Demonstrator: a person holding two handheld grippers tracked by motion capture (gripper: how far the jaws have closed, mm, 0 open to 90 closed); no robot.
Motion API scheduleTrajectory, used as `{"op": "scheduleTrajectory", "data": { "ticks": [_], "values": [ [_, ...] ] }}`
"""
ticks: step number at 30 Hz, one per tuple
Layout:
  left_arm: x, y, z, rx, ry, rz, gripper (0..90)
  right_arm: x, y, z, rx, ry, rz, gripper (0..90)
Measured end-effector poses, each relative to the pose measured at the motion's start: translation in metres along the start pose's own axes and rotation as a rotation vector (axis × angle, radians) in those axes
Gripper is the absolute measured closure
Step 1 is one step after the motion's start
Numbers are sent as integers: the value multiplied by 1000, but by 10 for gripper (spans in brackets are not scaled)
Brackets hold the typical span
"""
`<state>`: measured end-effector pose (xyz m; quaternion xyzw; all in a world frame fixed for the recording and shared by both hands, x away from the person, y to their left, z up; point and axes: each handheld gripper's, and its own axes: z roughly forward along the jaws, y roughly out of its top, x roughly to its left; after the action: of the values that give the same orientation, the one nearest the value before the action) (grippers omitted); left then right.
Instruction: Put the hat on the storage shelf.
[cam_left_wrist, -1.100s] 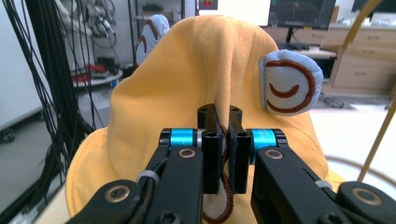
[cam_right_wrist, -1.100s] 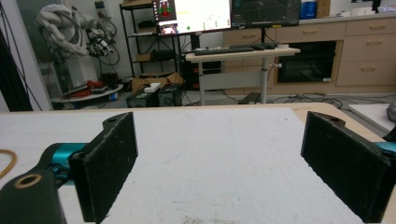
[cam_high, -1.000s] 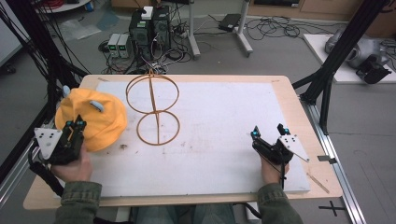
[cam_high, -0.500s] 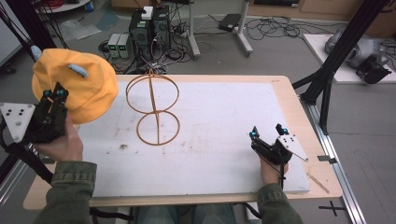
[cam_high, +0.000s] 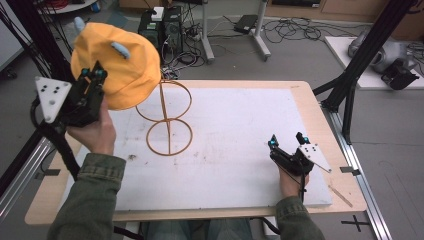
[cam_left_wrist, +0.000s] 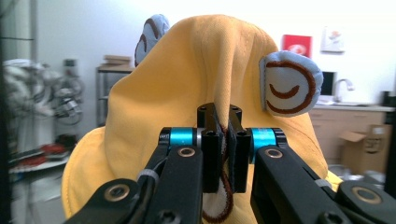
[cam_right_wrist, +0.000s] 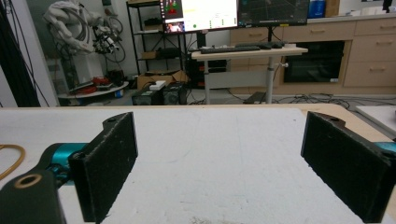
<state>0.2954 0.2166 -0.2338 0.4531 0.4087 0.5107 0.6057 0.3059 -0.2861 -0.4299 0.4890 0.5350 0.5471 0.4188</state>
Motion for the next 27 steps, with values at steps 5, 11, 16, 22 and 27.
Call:
{"op": "scheduleTrajectory", "data": {
  "ticks": [5,11,16,22,27],
  "values": [
    [-28,5,21,21,-77,6,867,-4,1,0,-1,-6,0,104],
    [-42,1,29,43,-108,3,867,-6,1,-2,-9,-10,-1,105],
    [-53,-16,37,119,-134,10,867,-8,1,-3,-12,-16,-1,105],
    [-54,-31,42,200,-163,7,865,-8,2,-4,-16,-17,-5,105],
    [-49,-43,41,260,-182,4,864,-7,1,-3,-14,-20,-16,105]
  ]
}}
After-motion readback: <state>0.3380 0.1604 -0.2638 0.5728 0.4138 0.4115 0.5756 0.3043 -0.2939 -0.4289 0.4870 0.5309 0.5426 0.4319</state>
